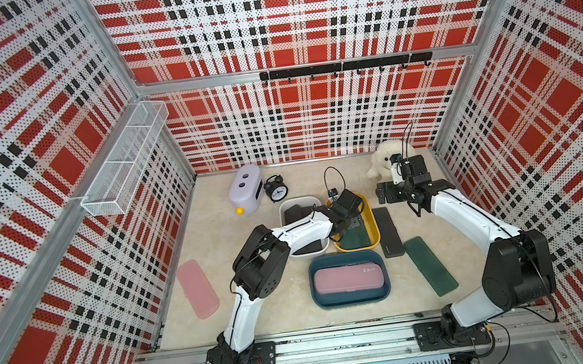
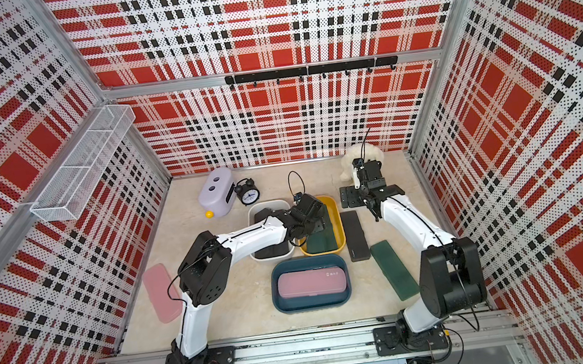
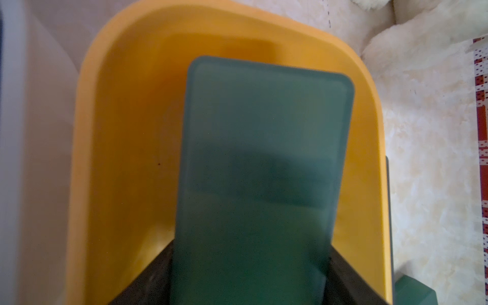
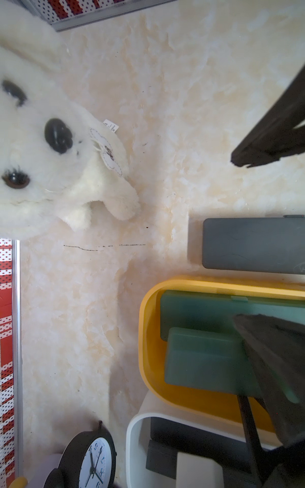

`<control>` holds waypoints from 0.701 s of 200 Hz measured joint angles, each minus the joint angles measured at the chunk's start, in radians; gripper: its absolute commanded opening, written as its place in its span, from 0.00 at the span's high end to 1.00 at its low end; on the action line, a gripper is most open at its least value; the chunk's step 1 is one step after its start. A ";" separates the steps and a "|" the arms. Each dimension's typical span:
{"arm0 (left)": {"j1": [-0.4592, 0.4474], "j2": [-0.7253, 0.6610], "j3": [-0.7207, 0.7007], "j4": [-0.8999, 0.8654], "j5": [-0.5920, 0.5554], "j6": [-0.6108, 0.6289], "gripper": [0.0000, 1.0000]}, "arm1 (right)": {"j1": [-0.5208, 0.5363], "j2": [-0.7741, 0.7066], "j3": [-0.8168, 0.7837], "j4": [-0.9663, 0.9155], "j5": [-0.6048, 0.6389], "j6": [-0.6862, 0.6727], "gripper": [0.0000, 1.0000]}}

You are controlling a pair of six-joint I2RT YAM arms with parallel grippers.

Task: Place the pencil cases by color into the storage box
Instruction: Place the pencil case at the storage box.

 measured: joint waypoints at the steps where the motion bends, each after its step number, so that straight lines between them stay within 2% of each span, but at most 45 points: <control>1: 0.000 0.000 0.001 0.000 0.000 0.000 0.48 | 0.000 0.000 0.000 0.000 0.000 0.000 0.07; 45: 0.005 0.017 0.031 -0.023 -0.001 -0.005 0.44 | -0.002 0.000 -0.013 0.006 -0.005 0.000 0.07; 140: 0.006 0.045 0.080 -0.072 -0.010 -0.009 0.27 | -0.008 0.000 -0.015 0.007 -0.011 0.000 0.06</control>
